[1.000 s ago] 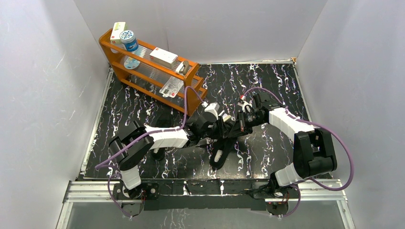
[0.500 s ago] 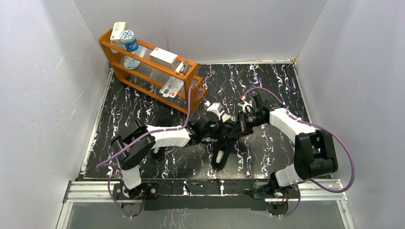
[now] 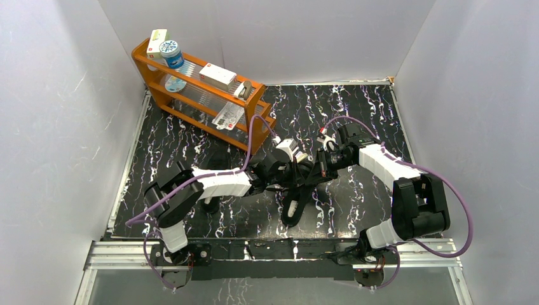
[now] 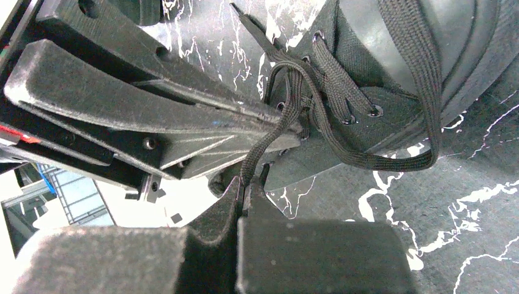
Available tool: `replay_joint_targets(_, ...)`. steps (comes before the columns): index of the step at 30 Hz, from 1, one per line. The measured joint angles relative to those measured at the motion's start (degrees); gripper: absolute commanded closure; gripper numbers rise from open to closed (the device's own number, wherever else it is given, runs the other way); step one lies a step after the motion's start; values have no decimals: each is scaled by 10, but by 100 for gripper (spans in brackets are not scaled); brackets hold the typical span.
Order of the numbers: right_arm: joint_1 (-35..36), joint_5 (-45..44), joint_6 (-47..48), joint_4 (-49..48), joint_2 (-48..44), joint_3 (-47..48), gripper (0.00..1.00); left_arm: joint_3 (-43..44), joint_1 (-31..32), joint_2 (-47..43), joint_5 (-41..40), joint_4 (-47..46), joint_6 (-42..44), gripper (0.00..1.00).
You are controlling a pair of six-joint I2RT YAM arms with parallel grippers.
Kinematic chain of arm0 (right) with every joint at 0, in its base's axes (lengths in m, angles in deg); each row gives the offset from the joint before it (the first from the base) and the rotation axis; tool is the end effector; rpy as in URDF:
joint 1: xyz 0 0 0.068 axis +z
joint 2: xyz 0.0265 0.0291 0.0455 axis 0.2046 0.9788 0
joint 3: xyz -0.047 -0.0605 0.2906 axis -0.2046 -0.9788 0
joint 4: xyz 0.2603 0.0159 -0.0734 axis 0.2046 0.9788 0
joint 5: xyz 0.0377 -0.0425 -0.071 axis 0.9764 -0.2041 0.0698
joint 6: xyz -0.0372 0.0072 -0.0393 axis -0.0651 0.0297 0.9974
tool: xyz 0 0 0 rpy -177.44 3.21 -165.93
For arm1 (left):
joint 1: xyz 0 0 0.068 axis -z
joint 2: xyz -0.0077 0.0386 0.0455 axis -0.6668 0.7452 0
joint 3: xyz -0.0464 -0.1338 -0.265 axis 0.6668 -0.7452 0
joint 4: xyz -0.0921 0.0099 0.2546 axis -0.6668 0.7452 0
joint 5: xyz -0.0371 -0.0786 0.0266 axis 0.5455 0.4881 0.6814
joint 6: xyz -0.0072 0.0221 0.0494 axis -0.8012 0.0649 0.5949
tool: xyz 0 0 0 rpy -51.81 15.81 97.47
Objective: Tie the shoes
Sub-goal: Cross the shoelace with the shoelace.
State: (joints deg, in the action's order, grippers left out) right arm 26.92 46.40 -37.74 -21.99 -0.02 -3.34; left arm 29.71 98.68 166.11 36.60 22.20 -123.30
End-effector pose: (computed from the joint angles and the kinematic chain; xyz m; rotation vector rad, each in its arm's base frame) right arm 0.2553 0.0960 0.2243 -0.3016 2.6849 1.2237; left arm 0.2164 -0.3325 0.2110 0.2304 2.2037 -1.0979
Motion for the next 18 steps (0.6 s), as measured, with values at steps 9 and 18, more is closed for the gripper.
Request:
replay_joint_targets(9, 0, -13, 7, 7, 0, 0, 94, -1, -1, -52, 43, 28, -7, 100)
replay_joint_targets(18, 3, -83, 2, 51, 8, 30, 70, -5, -9, -84, 97, 27, -29, 100)
